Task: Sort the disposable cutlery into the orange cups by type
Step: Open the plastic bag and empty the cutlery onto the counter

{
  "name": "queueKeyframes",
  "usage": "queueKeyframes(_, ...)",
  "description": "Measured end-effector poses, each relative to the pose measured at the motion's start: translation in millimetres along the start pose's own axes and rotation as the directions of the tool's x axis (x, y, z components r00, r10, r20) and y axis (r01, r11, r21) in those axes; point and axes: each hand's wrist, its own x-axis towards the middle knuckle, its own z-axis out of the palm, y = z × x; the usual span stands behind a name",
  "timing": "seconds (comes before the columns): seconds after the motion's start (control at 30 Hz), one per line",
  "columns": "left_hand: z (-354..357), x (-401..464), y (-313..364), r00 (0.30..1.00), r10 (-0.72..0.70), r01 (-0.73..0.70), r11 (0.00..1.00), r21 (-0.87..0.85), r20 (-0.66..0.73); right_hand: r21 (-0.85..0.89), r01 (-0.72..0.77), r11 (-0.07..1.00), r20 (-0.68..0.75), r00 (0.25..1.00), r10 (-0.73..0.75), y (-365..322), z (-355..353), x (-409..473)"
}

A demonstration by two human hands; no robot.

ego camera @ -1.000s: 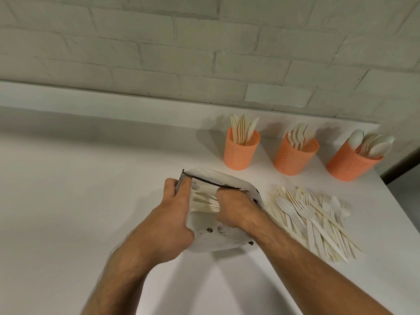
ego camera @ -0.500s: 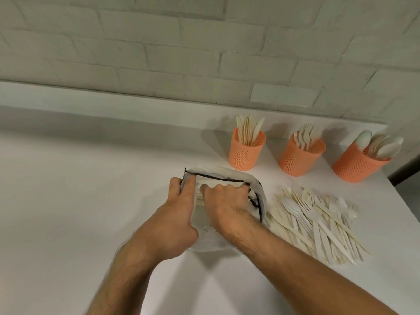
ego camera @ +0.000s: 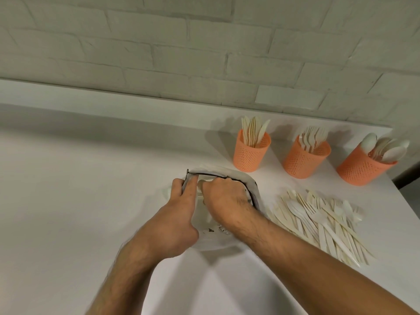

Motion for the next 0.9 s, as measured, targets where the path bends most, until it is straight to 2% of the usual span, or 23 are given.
queueKeyframes(0.4, -3.8, 1.9, -7.6, 0.999, -0.033, 0.034, 0.999, -0.041, 0.013, 0.166, -0.001, 0.986, 0.154, 0.988, -0.025, -18.2, 10.1, 10.8)
queueKeyframes(0.6, -3.5, 7.8, -13.5, 0.996, -0.076, 0.073, 0.996, -0.049, -0.048, 0.135, -0.015, 0.991, 0.196, 0.981, -0.011, -21.1, -7.7, 2.1)
queueKeyframes(0.7, -8.0, 11.3, -16.5, 0.993, -0.087, 0.081, 0.994, -0.077, -0.082, 0.232, -0.070, 0.970, 0.265, 0.964, 0.006, -8.3, -19.0, -9.9)
queueKeyframes(0.77, -12.1, 14.4, -18.0, 0.988, -0.109, 0.101, 0.992, -0.080, -0.108, 0.336, -0.096, 0.937, 0.293, 0.956, -0.008, 9.5, -22.5, -23.2)
queueKeyframes(0.83, -15.5, 17.6, -19.1, 0.982, -0.138, 0.130, 0.989, -0.072, -0.128, 0.504, -0.112, 0.856, 0.291, 0.956, -0.046, 35.8, -17.6, -41.4)
queueKeyframes(0.9, -16.7, 20.6, -19.5, 0.978, -0.154, 0.144, 0.987, -0.076, -0.141, 0.736, -0.171, 0.655, 0.271, 0.961, -0.054, 63.2, -11.1, -66.7)
